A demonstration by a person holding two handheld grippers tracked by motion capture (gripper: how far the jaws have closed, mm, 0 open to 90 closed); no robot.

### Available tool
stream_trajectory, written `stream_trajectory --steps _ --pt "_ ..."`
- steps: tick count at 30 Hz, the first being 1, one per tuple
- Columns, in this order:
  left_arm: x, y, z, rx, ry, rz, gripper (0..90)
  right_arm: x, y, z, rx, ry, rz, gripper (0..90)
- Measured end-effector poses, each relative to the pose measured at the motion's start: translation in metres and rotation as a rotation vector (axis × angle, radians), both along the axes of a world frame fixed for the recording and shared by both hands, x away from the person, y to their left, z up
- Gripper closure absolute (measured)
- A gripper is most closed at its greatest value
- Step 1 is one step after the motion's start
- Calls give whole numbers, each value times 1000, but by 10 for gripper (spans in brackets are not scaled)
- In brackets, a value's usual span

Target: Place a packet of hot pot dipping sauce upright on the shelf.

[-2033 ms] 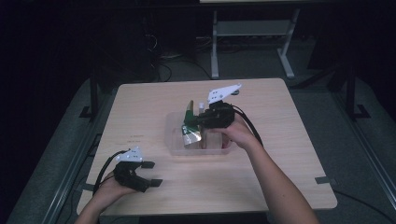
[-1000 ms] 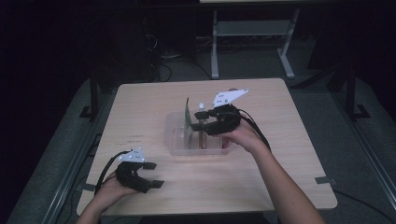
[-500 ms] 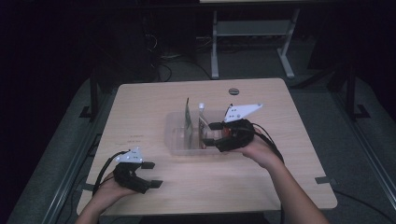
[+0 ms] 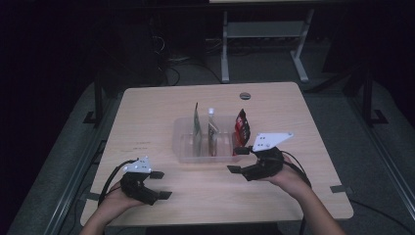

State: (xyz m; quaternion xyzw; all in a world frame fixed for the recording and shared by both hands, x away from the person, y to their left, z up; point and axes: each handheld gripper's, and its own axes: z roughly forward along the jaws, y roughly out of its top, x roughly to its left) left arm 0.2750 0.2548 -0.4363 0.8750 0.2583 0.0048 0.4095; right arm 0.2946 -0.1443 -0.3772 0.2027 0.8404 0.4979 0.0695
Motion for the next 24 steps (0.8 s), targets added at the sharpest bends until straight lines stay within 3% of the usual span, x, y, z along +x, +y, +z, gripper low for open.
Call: stream_trajectory --steps 11,20,24 --pt "-4 -6 1 11 -9 -11 182 -15 -36 -29 -54 58 -78 329" --pt "-22 -3 0 41 -31 5 186 -23 -62 -49 -104 78 -174 297" --pt "-25 -3 0 78 -49 5 188 -24 -68 -61 -177 87 -187 295"
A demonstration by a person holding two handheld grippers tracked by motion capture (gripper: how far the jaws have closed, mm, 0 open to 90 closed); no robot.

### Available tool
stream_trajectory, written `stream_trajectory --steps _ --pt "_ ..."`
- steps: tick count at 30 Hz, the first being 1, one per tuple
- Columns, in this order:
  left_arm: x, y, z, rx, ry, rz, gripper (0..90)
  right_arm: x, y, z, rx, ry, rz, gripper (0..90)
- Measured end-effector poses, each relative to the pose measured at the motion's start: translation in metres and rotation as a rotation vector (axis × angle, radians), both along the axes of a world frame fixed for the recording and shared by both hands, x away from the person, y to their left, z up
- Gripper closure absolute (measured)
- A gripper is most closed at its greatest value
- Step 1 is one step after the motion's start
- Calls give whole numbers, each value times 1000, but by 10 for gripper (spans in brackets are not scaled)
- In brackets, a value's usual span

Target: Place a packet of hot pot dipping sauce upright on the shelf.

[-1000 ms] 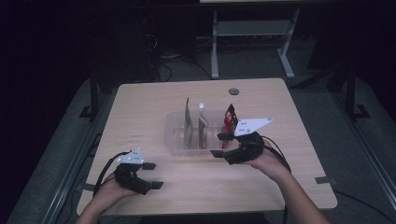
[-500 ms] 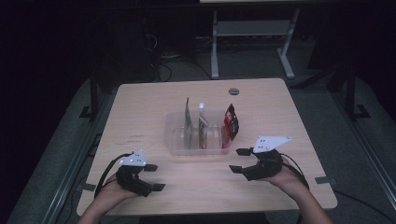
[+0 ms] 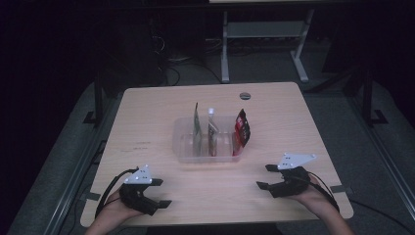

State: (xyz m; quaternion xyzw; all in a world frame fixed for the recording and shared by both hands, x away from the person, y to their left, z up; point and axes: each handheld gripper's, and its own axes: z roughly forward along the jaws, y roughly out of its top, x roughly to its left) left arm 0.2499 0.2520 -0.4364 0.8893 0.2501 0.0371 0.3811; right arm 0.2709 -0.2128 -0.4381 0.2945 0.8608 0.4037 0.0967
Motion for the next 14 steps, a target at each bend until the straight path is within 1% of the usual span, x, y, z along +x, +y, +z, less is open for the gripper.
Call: stream_trajectory --steps 2,6,14 --pt "1 0 0 -3 0 2 188 2 0 -3 -33 3 -10 295" --pt "2 0 -2 5 1 -1 188 4 0 -6 -67 -6 -7 293" --pt "3 0 -3 11 1 -1 188 4 0 -5 -60 -11 -7 289"
